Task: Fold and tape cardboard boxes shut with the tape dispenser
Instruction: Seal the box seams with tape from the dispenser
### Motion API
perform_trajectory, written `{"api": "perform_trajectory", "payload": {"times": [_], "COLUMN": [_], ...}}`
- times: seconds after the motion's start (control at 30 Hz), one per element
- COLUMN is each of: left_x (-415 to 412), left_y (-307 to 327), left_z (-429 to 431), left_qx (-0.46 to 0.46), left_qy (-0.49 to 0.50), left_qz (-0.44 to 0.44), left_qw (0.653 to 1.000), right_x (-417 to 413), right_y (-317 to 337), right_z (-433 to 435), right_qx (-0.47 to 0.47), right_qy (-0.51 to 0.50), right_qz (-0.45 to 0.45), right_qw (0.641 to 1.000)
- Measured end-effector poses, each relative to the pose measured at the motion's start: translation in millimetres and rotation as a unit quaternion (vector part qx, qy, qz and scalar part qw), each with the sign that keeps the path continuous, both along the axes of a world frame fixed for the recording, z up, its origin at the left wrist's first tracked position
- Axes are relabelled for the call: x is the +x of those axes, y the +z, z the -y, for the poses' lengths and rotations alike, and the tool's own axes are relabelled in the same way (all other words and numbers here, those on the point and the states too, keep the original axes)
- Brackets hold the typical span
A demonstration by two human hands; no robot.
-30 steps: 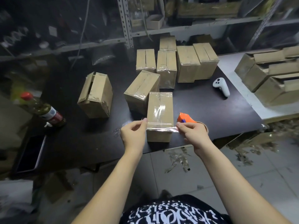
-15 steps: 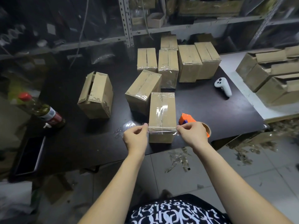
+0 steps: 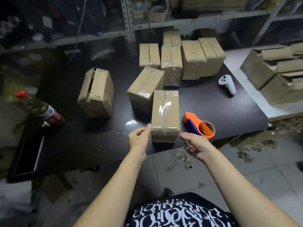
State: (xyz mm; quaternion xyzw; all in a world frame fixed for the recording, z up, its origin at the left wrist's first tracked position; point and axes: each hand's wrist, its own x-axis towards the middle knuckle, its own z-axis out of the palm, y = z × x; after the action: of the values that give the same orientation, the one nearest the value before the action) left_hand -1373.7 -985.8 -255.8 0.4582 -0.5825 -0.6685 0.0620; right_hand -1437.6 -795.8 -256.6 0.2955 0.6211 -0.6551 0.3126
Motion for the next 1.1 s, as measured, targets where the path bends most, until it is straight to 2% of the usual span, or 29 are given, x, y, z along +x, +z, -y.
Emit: {"api": "perform_trajectory", "payload": {"times": [0.07, 0.17, 0.2, 0.27, 0.33, 0.43, 0.5, 0.6, 0.7, 0.77, 0.83, 1.0, 1.1], "left_x": [-3, 1, 4, 11, 17, 16, 11, 4, 2, 1, -1, -1, 0], "left_y": [-3, -8, -10, -8, -1, 12, 14, 5, -1, -2, -2, -5, -10], "left_z": [5, 3, 3, 11, 24, 36, 36, 39, 43, 45, 47, 45, 40], "left_qx": [0.030, 0.041, 0.007, -0.128, -0.269, -0.363, -0.412, -0.478, -0.555, -0.570, -0.568, -0.583, -0.609], "left_qy": [-0.041, -0.108, -0.120, -0.141, -0.161, -0.214, -0.280, -0.359, -0.383, -0.391, -0.400, -0.389, -0.370], "left_qz": [0.035, 0.076, 0.068, 0.042, 0.011, -0.086, -0.139, -0.180, -0.207, -0.222, -0.234, -0.245, -0.240], "left_qw": [0.998, 0.990, 0.990, 0.981, 0.950, 0.903, 0.856, 0.781, 0.709, 0.688, 0.680, 0.670, 0.659], "right_x": [1, 1, 2, 6, 8, 8, 7, 8, 6, 5, 4, -4, -4], "right_y": [-3, -3, -2, 1, -1, -4, -6, -7, -8, -9, -9, -9, -10], "right_z": [1, 1, 0, -2, -5, -10, -12, -12, -13, -13, -14, -18, -17], "right_qx": [0.018, 0.082, 0.095, 0.112, 0.147, 0.210, 0.237, 0.220, 0.182, 0.168, 0.164, 0.171, 0.173], "right_qy": [-0.015, -0.035, -0.028, 0.008, 0.058, 0.102, 0.117, 0.124, 0.126, 0.128, 0.139, 0.224, 0.245], "right_qz": [-0.064, -0.229, -0.287, -0.372, -0.419, -0.461, -0.477, -0.463, -0.441, -0.440, -0.462, -0.562, -0.582], "right_qw": [0.998, 0.969, 0.953, 0.921, 0.894, 0.856, 0.838, 0.850, 0.870, 0.873, 0.860, 0.778, 0.756]}}
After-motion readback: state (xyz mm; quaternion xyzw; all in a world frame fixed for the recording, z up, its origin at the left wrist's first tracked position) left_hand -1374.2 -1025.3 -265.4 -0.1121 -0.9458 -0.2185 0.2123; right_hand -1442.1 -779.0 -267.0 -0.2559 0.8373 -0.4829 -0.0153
